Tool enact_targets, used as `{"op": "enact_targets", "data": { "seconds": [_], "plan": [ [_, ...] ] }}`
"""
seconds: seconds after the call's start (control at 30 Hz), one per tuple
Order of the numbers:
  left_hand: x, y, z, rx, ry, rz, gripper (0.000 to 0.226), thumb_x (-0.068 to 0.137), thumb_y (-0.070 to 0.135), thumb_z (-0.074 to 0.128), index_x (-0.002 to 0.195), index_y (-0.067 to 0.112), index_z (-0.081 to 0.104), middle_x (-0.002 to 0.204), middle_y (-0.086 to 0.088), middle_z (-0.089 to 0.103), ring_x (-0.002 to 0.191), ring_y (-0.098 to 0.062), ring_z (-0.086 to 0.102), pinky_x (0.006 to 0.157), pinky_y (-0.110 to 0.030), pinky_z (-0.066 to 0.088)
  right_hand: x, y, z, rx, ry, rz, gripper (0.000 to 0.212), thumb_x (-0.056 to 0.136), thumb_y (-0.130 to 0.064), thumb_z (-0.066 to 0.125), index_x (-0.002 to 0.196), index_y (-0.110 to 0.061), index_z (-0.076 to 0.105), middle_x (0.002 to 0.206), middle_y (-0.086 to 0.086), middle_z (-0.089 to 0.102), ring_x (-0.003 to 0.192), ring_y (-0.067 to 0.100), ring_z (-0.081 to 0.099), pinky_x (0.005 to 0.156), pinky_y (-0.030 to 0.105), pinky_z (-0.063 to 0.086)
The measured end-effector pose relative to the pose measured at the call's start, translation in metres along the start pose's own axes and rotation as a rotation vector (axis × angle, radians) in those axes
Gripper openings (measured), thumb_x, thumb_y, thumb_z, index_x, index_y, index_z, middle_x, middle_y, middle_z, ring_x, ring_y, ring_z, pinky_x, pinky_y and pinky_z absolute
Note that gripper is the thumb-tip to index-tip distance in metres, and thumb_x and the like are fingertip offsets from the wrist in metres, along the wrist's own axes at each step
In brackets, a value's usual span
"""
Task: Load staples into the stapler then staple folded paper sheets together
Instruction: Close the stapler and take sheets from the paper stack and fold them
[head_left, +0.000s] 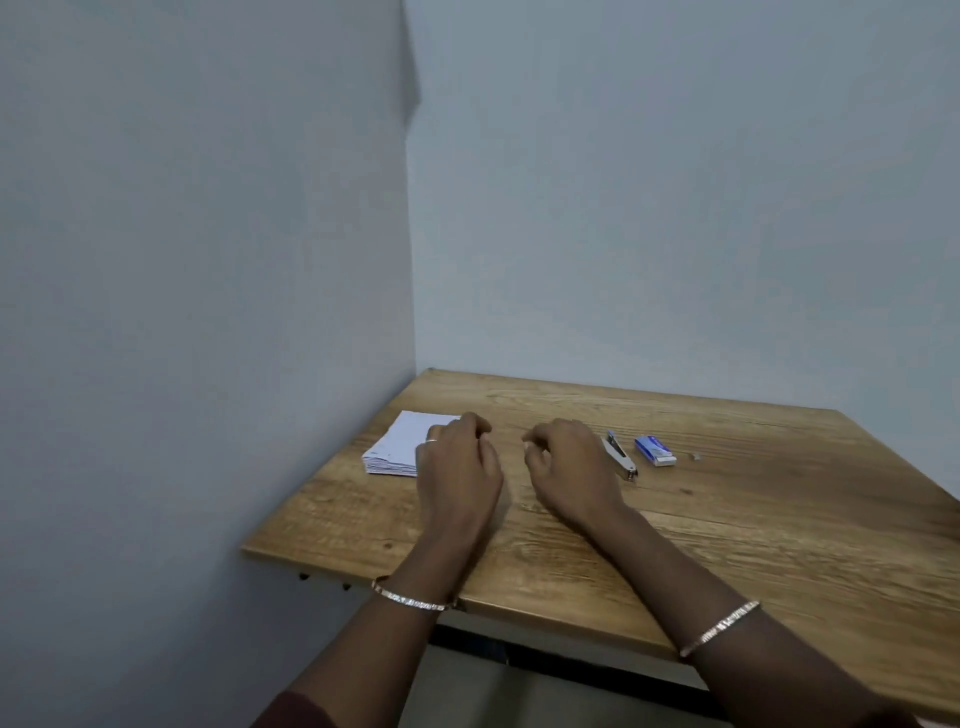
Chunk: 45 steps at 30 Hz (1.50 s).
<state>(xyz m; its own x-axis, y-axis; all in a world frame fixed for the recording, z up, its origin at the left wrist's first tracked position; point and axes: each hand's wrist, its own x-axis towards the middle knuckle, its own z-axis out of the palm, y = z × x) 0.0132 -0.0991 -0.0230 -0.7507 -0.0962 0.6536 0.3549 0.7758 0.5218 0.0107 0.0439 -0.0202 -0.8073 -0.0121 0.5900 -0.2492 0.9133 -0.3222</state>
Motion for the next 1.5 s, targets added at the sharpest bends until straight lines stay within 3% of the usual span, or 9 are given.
{"op": "enact_targets", "data": {
  "seconds": [0.13,0.27,0.43,0.6,0.87,1.07,1.17,1.3,1.5],
  "plan": [
    [-0.008,-0.031,-0.026,0.356,-0.018,-0.042,0.032,0.096,0.031,0.048,0.123,0.021,0.062,0.126,-0.001,0.067,0.121,-0.023,0.056,0.099,-0.041,0.035,0.012,-0.026,0.020,0.065,-0.160,-0.026,0.045,0.097,-0.033,0.054,0.139,-0.019,0.059,0.135,0.004,0.065,0.130,0.026,0.051,0.105,0.043,0.040],
    [-0.009,-0.048,-0.029,0.423,-0.086,-0.150,0.048,0.098,0.042,0.042,0.140,0.019,0.051,0.155,-0.002,0.046,0.144,-0.024,0.036,0.113,-0.048,0.024,0.030,-0.038,0.040,0.075,-0.329,0.002,0.066,0.098,-0.049,0.050,0.157,-0.026,0.030,0.162,0.003,0.038,0.152,0.025,0.026,0.117,0.050,0.022],
    [-0.008,-0.055,-0.023,0.460,-0.259,-0.255,0.066,0.100,0.055,0.025,0.154,0.018,0.033,0.165,-0.005,0.030,0.155,-0.029,0.012,0.119,-0.058,0.009,0.057,-0.036,0.061,0.050,-0.445,0.042,0.080,0.097,-0.060,0.045,0.162,-0.029,0.011,0.170,0.003,0.023,0.158,0.023,0.008,0.118,0.056,0.015],
    [-0.004,-0.056,-0.020,0.478,-0.337,-0.311,0.070,0.099,0.059,0.021,0.156,0.020,0.031,0.167,-0.003,0.025,0.156,-0.030,0.007,0.118,-0.064,-0.001,0.083,-0.029,0.077,-0.002,-0.601,0.035,0.086,0.095,-0.069,0.040,0.162,-0.030,0.002,0.171,0.003,0.017,0.159,0.023,0.002,0.119,0.058,0.008],
    [-0.004,-0.058,-0.018,0.464,-0.353,-0.330,0.070,0.098,0.061,0.022,0.156,0.023,0.031,0.168,-0.001,0.023,0.156,-0.029,0.007,0.117,-0.065,-0.001,0.086,-0.022,0.094,-0.070,-0.609,-0.028,0.074,0.098,-0.069,0.030,0.161,-0.030,0.019,0.167,0.001,0.030,0.157,0.020,0.016,0.118,0.059,0.010],
    [-0.003,-0.057,-0.019,0.437,-0.351,-0.342,0.069,0.098,0.061,0.024,0.155,0.024,0.032,0.167,-0.001,0.024,0.156,-0.030,0.008,0.117,-0.066,-0.003,0.078,-0.037,0.089,0.201,-0.359,-0.092,0.049,0.094,-0.042,0.061,0.142,-0.032,0.056,0.132,-0.006,0.070,0.123,0.019,0.063,0.111,0.048,0.036],
    [-0.004,-0.057,-0.020,0.417,-0.331,-0.334,0.068,0.098,0.061,0.025,0.153,0.023,0.036,0.166,-0.001,0.027,0.155,-0.030,0.010,0.117,-0.066,-0.003,0.073,-0.047,0.083,0.483,-0.193,0.040,0.058,0.079,-0.025,0.080,0.135,-0.024,0.064,0.112,0.004,0.078,0.100,0.017,0.073,0.090,0.037,0.056],
    [-0.005,-0.055,-0.024,0.370,-0.302,-0.341,0.063,0.098,0.059,0.028,0.148,0.023,0.041,0.163,-0.001,0.034,0.154,-0.031,0.015,0.118,-0.066,0.000,0.070,-0.056,0.080,0.685,-0.092,0.180,0.068,0.072,-0.013,0.087,0.135,-0.020,0.061,0.074,0.008,0.075,0.074,0.018,0.071,0.063,0.025,0.050],
    [-0.005,-0.050,-0.029,0.260,-0.195,-0.371,0.061,0.098,0.054,0.035,0.148,0.018,0.034,0.158,-0.005,0.041,0.151,-0.030,0.025,0.118,-0.064,0.006,0.069,-0.059,0.076,0.807,-0.091,0.263,0.056,0.077,-0.005,0.082,0.128,-0.013,0.059,0.096,0.014,0.078,0.084,0.023,0.077,0.075,0.046,0.064]
  ]
}}
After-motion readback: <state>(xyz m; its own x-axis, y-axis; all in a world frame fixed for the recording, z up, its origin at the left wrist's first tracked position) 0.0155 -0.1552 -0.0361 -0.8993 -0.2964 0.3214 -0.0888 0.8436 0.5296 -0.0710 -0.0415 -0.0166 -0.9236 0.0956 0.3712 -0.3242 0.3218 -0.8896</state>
